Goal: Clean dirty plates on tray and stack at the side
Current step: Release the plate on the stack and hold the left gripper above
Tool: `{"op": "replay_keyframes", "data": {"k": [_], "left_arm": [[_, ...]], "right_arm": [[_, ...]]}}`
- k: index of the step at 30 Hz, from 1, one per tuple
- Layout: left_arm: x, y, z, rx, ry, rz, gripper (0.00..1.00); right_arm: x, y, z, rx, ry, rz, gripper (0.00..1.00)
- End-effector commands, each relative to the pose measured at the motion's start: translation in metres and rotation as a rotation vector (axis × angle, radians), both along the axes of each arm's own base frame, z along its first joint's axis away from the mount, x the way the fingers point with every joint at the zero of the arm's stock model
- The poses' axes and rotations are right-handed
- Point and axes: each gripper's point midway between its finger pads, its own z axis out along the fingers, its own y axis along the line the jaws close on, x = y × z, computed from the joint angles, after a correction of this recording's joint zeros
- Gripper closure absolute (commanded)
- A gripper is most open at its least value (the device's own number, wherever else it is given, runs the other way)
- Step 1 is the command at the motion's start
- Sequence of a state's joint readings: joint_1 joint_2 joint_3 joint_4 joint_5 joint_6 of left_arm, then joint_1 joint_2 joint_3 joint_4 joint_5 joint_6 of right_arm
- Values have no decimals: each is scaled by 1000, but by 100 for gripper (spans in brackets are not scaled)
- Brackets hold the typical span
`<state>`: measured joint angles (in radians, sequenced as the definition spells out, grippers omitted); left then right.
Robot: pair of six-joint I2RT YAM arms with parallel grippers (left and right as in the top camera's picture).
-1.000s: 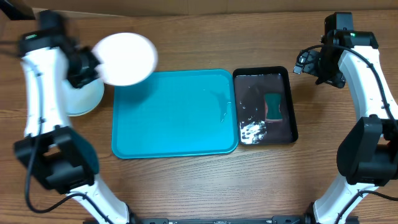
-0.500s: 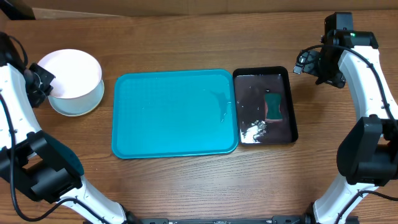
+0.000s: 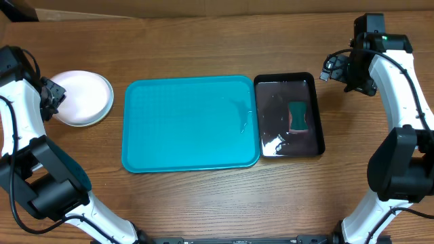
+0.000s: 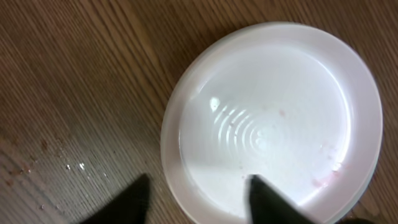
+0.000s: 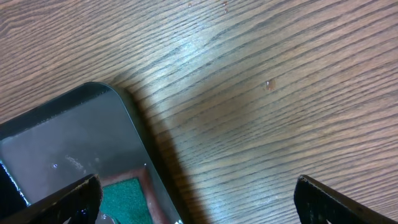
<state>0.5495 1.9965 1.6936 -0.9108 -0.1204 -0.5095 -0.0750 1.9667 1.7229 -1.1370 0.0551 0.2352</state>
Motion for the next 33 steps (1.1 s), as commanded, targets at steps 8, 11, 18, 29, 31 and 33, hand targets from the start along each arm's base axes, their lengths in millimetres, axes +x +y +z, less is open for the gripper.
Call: {"op": "replay_keyframes", "data": {"k": [8, 11, 18, 29, 31, 33], "left_arm": [[50, -76, 17, -249, -240, -486, 0], [52, -92, 18, -300, -250, -503, 0], [51, -108, 16, -324, -223, -522, 0], [51, -109, 16, -325, -223, -524, 0], [51, -109, 16, -325, -223, -524, 0], [51, -109, 16, -324, -223, -524, 0]], "right_arm": [[3, 1, 5, 4, -20, -3, 0], [3, 1, 5, 4, -20, -3, 0], [3, 1, 5, 4, -20, -3, 0], [3, 1, 5, 4, -20, -3, 0], [3, 1, 5, 4, -20, -3, 0], [3, 1, 5, 4, -20, -3, 0]]}}
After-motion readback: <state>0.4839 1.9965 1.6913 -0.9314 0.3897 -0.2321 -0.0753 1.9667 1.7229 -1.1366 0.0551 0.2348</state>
